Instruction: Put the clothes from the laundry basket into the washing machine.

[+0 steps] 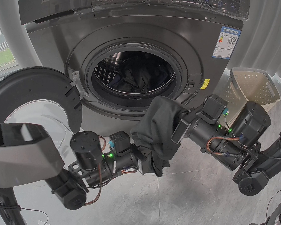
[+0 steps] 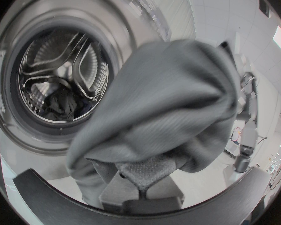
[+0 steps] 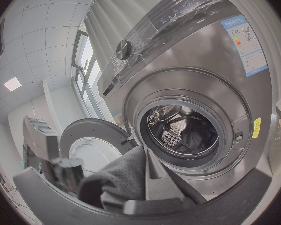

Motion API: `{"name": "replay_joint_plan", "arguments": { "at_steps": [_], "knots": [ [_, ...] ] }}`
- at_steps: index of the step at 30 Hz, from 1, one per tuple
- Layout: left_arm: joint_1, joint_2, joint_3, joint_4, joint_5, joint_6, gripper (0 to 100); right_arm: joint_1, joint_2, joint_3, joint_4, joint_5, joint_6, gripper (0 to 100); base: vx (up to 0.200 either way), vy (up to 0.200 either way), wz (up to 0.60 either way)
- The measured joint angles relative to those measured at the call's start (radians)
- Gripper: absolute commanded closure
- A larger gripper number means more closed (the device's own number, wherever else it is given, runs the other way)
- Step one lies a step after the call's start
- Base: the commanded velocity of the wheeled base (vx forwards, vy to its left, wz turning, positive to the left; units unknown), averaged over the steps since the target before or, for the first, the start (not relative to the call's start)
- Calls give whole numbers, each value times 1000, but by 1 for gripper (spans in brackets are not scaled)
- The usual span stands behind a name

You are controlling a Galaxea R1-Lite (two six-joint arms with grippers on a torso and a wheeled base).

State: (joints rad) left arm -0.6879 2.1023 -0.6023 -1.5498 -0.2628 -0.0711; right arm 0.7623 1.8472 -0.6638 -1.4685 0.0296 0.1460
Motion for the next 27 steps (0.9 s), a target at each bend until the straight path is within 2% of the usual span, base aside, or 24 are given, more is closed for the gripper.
{"name": "replay_joint_plan", "arguments": {
  "at_steps": [8, 16, 17, 27],
  "knots": [
    [-51, -274, 232, 2, -34, -3, 100, -38, 47, -29, -4, 0, 1, 100, 0, 0, 0],
    [-110, -384, 329, 3, -61, -2, 100, -52, 83, -69, -3, -3, 1, 100, 0, 0, 0],
    [-116, -389, 336, 3, -66, -1, 100, -53, 86, -74, -3, -3, 1, 0, 0, 0, 0],
    [-119, -411, 298, 3, -66, -9, 100, -30, 118, -67, -4, -3, 12, 0, 0, 0, 0]
  ]
}}
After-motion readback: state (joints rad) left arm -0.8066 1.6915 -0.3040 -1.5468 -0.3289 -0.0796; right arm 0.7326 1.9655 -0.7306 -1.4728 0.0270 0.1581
